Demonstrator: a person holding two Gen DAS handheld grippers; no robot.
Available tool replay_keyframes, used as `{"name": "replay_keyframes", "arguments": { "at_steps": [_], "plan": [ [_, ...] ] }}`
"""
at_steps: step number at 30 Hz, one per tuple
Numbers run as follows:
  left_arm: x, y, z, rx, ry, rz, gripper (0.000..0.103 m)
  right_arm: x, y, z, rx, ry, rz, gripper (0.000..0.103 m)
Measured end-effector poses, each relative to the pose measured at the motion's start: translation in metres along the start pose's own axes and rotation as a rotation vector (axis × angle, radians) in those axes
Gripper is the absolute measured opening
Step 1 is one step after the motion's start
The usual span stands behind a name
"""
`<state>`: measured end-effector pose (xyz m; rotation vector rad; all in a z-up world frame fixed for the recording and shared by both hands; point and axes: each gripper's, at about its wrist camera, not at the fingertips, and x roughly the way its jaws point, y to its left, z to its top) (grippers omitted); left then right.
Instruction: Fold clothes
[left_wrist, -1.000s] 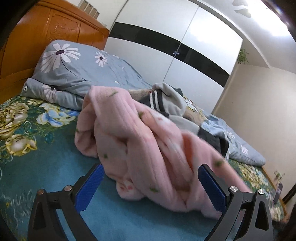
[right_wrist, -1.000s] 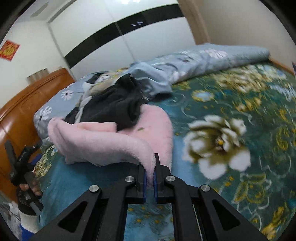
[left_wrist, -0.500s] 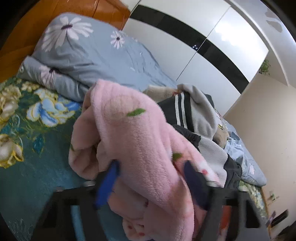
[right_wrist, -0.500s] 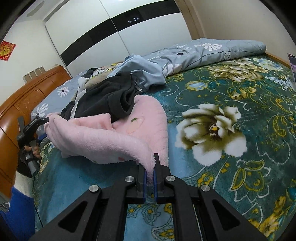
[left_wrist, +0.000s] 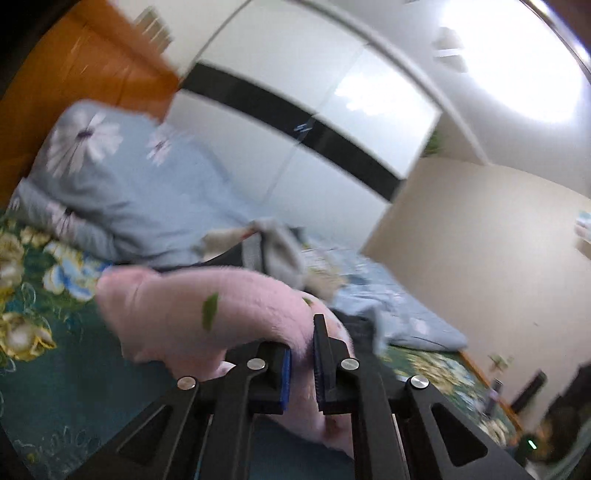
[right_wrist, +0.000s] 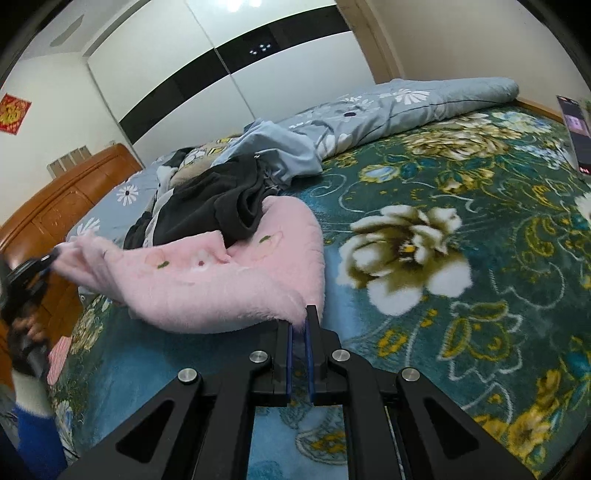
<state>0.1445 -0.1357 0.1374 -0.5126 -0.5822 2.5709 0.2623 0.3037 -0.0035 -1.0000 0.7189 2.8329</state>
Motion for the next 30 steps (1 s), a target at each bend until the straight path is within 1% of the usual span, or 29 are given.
{"name": "replay_keyframes", "arguments": {
  "at_steps": [1, 3, 4, 6, 7, 9, 10, 11, 13, 15, 16, 17, 21, 24, 25, 27, 28, 29, 30],
  "plan": [
    [-0.014, -0.011, -0.003, 0.035, -0.008, -0.020, 0.010, -0.004, -0.005, -0.001, 0.010, -0.006, -0.007, 0.006],
    [-0.031, -0.024, -0.008, 0.081, -0.020, -0.036, 0.010, -0.011, -0.014, -0.004, 0.033, -0.017, -0.020, 0.006],
    [-0.035, -0.027, -0.010, 0.095, -0.018, -0.027, 0.010, -0.014, -0.020, -0.006, 0.048, -0.022, -0.025, 0.006],
    [-0.038, -0.022, -0.015, 0.086, 0.000, 0.040, 0.010, -0.018, -0.028, -0.008, 0.065, -0.018, -0.029, 0.006],
    [-0.039, -0.012, -0.017, 0.050, 0.008, 0.055, 0.010, -0.018, -0.030, -0.009, 0.070, -0.014, -0.029, 0.006],
    [-0.047, 0.011, -0.022, -0.061, 0.003, 0.061, 0.010, -0.016, -0.031, -0.009, 0.067, -0.006, -0.024, 0.006],
    [-0.052, 0.017, -0.024, -0.092, -0.003, 0.063, 0.010, -0.013, -0.029, -0.009, 0.058, 0.005, -0.020, 0.006],
    [-0.056, 0.024, -0.026, -0.113, -0.008, 0.067, 0.010, -0.009, -0.026, -0.008, 0.046, 0.018, -0.014, 0.006],
    [-0.062, 0.031, -0.031, -0.120, -0.007, 0.094, 0.010, 0.008, -0.022, -0.003, 0.038, 0.048, -0.009, 0.006],
    [-0.061, 0.034, -0.035, -0.107, 0.002, 0.110, 0.010, 0.027, -0.017, 0.002, 0.034, 0.078, -0.006, 0.017],
    [-0.061, 0.035, -0.038, -0.102, 0.004, 0.114, 0.010, 0.035, -0.017, 0.004, 0.045, 0.091, -0.006, 0.036],
    [-0.061, 0.037, -0.041, -0.102, 0.002, 0.111, 0.010, 0.047, -0.019, 0.007, 0.073, 0.106, -0.004, 0.048],
    [-0.057, 0.045, -0.048, -0.129, 0.001, 0.111, 0.010, 0.084, -0.030, 0.010, 0.184, 0.160, -0.014, 0.049],
    [-0.057, 0.049, -0.048, -0.141, -0.004, 0.112, 0.010, 0.095, -0.031, 0.012, 0.231, 0.156, -0.009, 0.049],
    [-0.057, 0.051, -0.048, -0.146, -0.006, 0.112, 0.010, 0.097, -0.028, 0.014, 0.238, 0.155, -0.002, 0.049],
    [-0.057, 0.053, -0.048, -0.154, -0.010, 0.112, 0.010, 0.106, -0.020, 0.015, 0.249, 0.179, 0.043, 0.049],
    [-0.057, 0.055, -0.048, -0.158, -0.012, 0.112, 0.010, 0.109, -0.015, 0.015, 0.246, 0.188, 0.047, 0.049],
    [-0.057, 0.056, -0.048, -0.163, -0.014, 0.112, 0.010, 0.111, -0.011, 0.015, 0.240, 0.196, 0.044, 0.048],
    [-0.057, 0.058, -0.048, -0.167, -0.016, 0.112, 0.010, 0.112, -0.003, 0.015, 0.217, 0.200, 0.035, 0.044]
  ]
}}
